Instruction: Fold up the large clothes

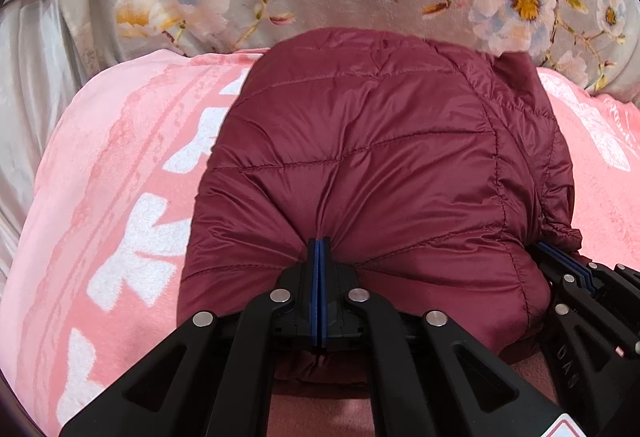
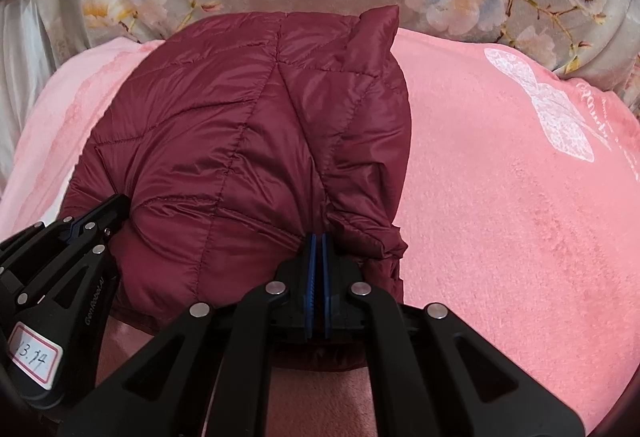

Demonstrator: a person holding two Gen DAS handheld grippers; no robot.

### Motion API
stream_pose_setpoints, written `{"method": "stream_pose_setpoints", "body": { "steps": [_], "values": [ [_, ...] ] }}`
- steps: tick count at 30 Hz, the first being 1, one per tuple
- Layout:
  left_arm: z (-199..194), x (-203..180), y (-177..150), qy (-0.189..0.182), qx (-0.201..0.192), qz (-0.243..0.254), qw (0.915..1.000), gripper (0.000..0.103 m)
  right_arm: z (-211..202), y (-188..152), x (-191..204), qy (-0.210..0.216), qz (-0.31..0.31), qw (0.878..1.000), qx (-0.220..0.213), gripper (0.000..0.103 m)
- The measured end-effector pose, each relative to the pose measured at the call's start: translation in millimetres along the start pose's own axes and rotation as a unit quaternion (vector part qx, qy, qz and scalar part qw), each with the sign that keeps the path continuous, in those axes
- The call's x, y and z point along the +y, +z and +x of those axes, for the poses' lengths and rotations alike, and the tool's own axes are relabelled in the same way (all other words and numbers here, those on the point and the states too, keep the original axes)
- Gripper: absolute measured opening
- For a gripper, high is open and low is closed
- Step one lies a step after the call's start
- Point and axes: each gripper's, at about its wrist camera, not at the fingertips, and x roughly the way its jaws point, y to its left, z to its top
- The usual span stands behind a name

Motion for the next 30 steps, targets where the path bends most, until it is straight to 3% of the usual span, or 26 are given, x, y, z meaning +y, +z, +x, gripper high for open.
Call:
{"method": "stream_pose_setpoints", "body": {
  "steps": [2,3,4,5,6,9,12,16,22,30],
  "values": [
    [-11.0,3.2,-5.2,-0.001,-0.006,-0.003,1.0,0.015,-16.3,-6.2,-12.3,0.012,0.023,1.0,-0.008,0.012],
    [-25.1,4.1,-12.9,-0.002,-0.017,0.005,0.9998,0.02,-30.7,-13.5,-18.1,0.013,0.034,0.999,-0.02,0.03],
    [-37.7,3.0,-20.3,0.007,-0.031,0.015,0.9994,0.043,-46.4,-22.8,-22.7,0.004,0.042,0.999,-0.033,0.063],
    [-46.9,1.5,-25.7,0.021,-0.041,0.024,0.9986,0.082,-58.6,-30.9,-24.9,-0.003,0.045,0.998,-0.046,0.076],
    [-60.3,0.3,-34.6,0.049,-0.056,0.032,0.9967,0.095,-75.6,-43.2,-26.9,-0.007,0.042,0.997,-0.064,0.08],
    [-97.8,-0.4,-62.5,0.054,-0.093,0.043,0.9933,0.098,-110.5,-74.9,-25.8,-0.012,0.021,0.997,-0.071,0.08],
    [-121.1,-4.0,-89.1,0.053,-0.078,0.061,0.9937,0.098,-139.2,-105.0,-23.9,-0.025,0.02,0.996,-0.078,0.091],
    [-149.3,-3.4,-123.0,0.058,-0.061,0.07,0.9939,0.098,-169.5,-141.5,-21.6,-0.038,0.023,0.996,-0.083,0.094],
    [-166.5,12.1,-155.6,0.027,-0.007,0.027,0.9992,0.098,-185.4,-165.2,-11.5,-0.029,0.025,0.997,-0.062,0.095],
    [-166.4,36.7,-172.4,0.032,0.018,-0.041,0.9985,0.098,-182.8,-174.4,12.7,-0.052,-0.024,0.997,-0.048,0.098]
  ]
}}
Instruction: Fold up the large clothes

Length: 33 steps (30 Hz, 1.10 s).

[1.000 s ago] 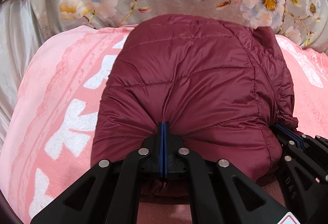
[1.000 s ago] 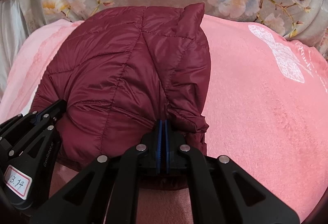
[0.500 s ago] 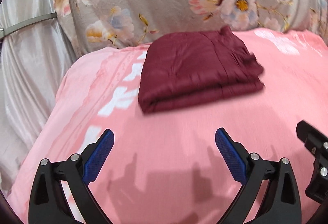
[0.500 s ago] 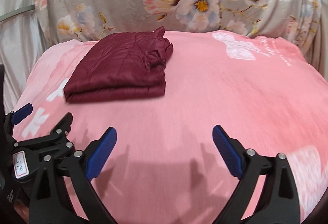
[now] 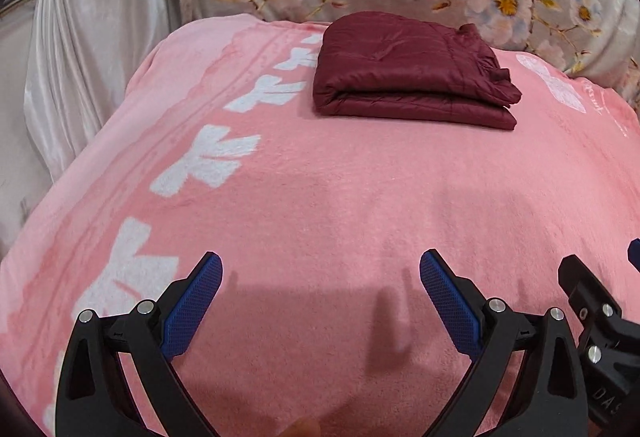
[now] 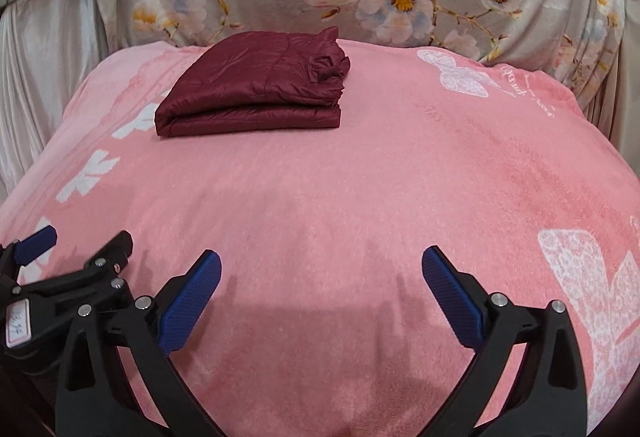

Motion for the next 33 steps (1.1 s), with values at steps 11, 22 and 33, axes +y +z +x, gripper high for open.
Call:
{"method": "stream_pose_setpoints", "body": {
  "steps": [11,22,33],
  "values": [
    [5.6,-4.1,-2.7,0.001,0.011,0.015,0.9998,0.098,7.8,-1.0,-6.6,0.008,0.013,1.0,0.018,0.098],
    [5.2,-3.1,-1.9,0.0,0.006,0.015,0.9999,0.098,3.3,-0.3,-5.0,0.007,0.01,1.0,0.007,0.098],
    [5.7,-2.8,-2.3,0.0,0.005,0.014,0.9999,0.098,3.4,-0.8,-5.3,0.007,0.01,1.0,0.008,0.098]
  ]
}}
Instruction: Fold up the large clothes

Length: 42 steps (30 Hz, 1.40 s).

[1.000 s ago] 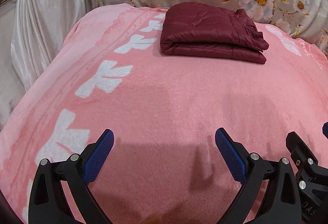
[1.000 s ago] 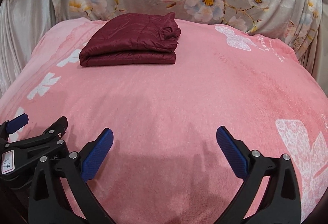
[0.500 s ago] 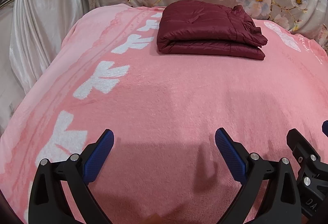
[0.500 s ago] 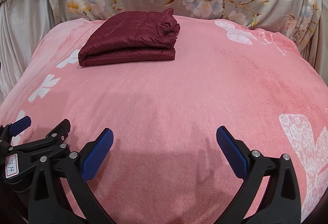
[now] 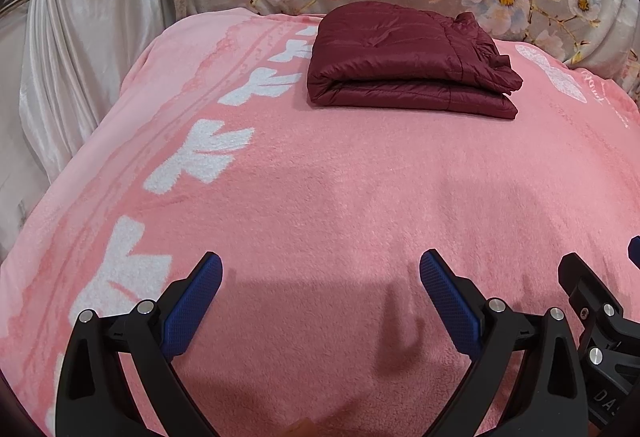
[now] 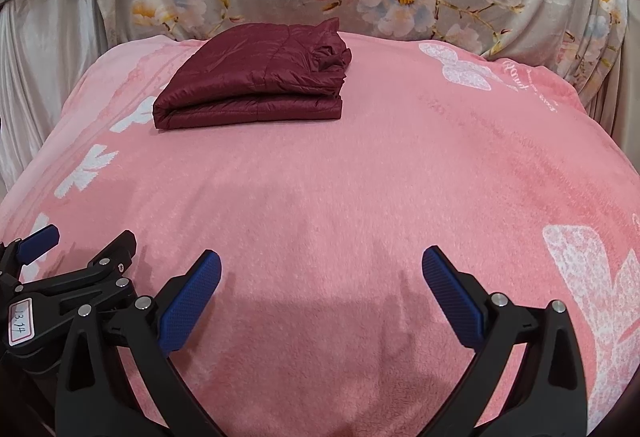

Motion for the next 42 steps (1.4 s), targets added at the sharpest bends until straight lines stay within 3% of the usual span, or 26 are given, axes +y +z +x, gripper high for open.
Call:
{"method": "stream_pose_setpoints", "body": {
  "steps": [42],
  "values": [
    [1.3,3.6,-0.2,0.001,-0.003,0.002,1.0,0.098,-0.7,-0.6,1.0,-0.001,-0.002,1.0,-0.001,0.098]
  ]
}}
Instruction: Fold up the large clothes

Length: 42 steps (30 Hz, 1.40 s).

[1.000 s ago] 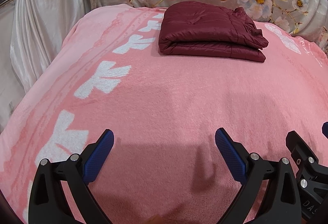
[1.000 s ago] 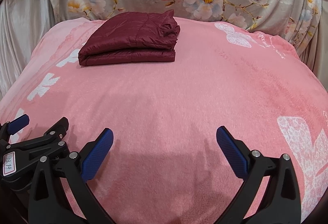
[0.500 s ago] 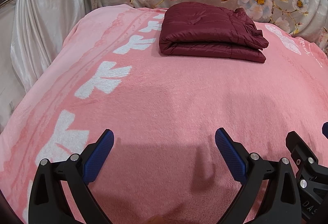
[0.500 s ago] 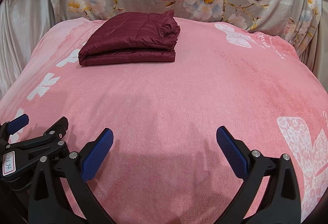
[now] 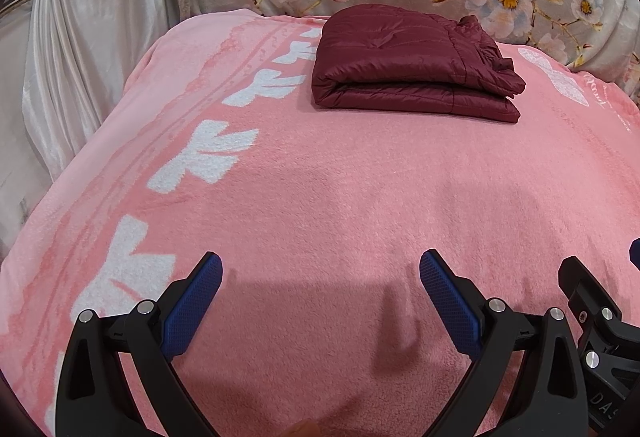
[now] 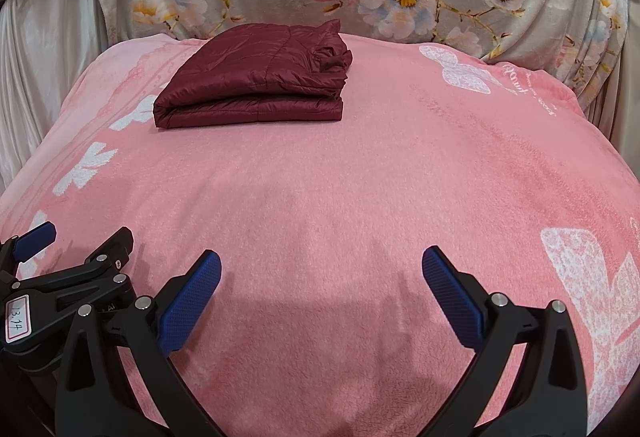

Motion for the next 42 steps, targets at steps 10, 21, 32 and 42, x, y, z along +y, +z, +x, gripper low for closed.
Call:
{"method": "stream_pose_setpoints", "body": {
  "steps": [10,21,32,42],
  "values": [
    [-0.2,1.2,0.2,0.0,-0.002,0.0,1.0,0.097,0.1,-0.1,0.0,0.0,0.0,1.0,0.0,0.098],
    [-1.1,2.7,1.3,0.0,-0.004,-0.001,1.0,0.097,0.2,-0.3,0.3,-0.001,0.0,1.0,0.0,0.098],
    [-6.8,1.2,0.3,0.002,-0.013,-0.007,0.9999,0.096,0.3,-0.4,0.7,-0.001,0.0,1.0,0.0,0.098],
    [-6.6,-1.8,0.8,0.009,-0.019,-0.003,0.9998,0.093,0.8,-0.3,0.3,-0.002,-0.001,1.0,0.0,0.098]
  ]
}}
